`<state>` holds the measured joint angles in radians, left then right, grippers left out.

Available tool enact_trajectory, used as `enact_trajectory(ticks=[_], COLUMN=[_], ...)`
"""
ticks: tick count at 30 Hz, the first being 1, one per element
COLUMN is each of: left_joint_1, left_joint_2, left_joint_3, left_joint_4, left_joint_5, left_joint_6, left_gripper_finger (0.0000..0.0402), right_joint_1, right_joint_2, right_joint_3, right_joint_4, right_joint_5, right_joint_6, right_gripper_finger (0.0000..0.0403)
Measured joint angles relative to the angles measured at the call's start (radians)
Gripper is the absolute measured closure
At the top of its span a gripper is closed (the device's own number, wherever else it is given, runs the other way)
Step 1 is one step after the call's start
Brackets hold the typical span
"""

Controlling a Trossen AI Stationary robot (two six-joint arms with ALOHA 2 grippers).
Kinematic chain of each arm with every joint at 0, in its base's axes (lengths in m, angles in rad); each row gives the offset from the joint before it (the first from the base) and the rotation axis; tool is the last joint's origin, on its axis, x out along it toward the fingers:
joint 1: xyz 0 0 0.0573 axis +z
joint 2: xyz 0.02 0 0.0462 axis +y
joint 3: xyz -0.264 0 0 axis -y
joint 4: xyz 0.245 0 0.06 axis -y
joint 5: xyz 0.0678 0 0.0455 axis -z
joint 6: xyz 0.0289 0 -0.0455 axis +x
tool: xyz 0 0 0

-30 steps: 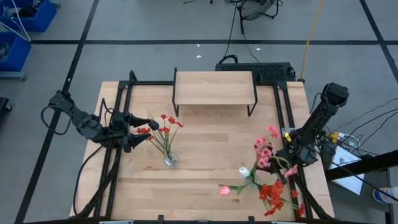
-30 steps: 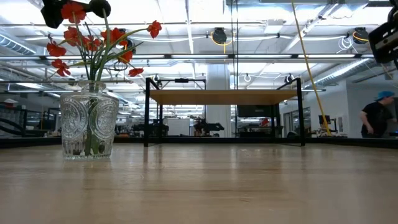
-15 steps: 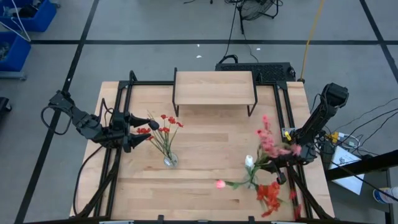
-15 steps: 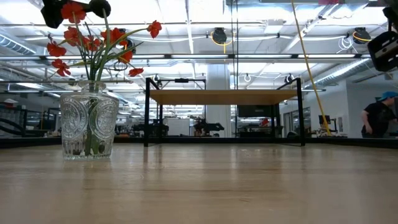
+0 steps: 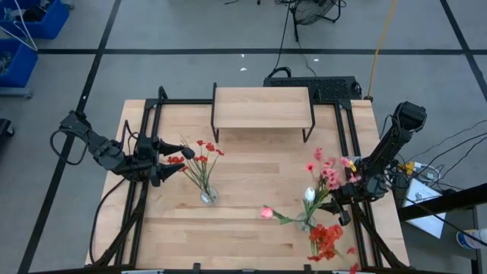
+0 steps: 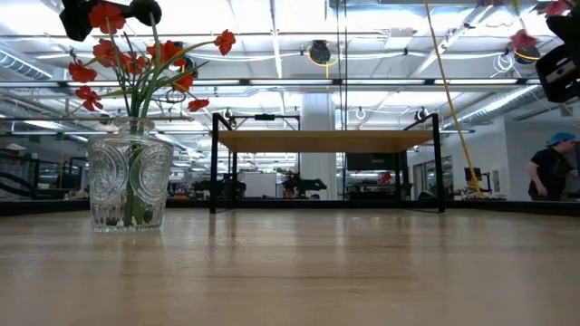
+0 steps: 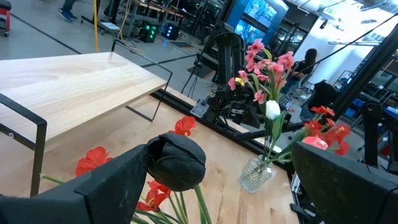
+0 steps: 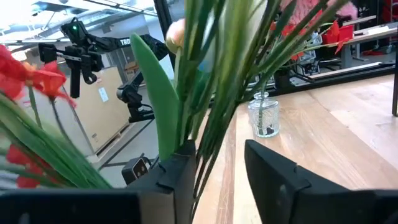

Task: Pick and place flowers into a vace then onto a shelf
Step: Put the pink flowers into the right transparent vase

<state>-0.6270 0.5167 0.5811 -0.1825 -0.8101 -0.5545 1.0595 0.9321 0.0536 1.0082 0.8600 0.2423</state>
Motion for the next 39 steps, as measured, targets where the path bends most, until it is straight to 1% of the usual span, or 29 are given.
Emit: enact_trajectory(ticks=[11,14,17,20,25,39], left_joint_1=[0.000,0.000,0.000,0.000,0.000,0.000], left_joint_2=[0.000,0.000,0.000,0.000,0.000,0.000], left_joint_3=[0.000,0.000,0.000,0.000,0.000,0.000], left_joint_4=[0.000,0.000,0.000,0.000,0.000,0.000], left_joint_5=[0.000,0.000,0.000,0.000,0.000,0.000], left_joint_6=[0.000,0.000,0.000,0.000,0.000,0.000], left_gripper_finger=[0.0002,0.0002,0.0002,0.0002,0.0002,0.0002], right_joint_1=[0.000,0.000,0.000,0.000,0.000,0.002], right_joint_2=[-0.001,-0.001,-0.001,-0.002,-0.002,-0.002], right_joint_3=[0.012,0.012,0.013,0.013,0.013,0.014], right_joint_4=[0.020,0.012,0.040,0.060,0.070,0.125], right_joint_5=[0.006,0.004,0.006,0.006,0.008,0.005], right_joint_6=[-0.002,-0.012,-0.024,-0.061,-0.073,-0.137], right_gripper_finger=[0.0191,0.0177,0.0175,0.0180,0.0187,0.0185])
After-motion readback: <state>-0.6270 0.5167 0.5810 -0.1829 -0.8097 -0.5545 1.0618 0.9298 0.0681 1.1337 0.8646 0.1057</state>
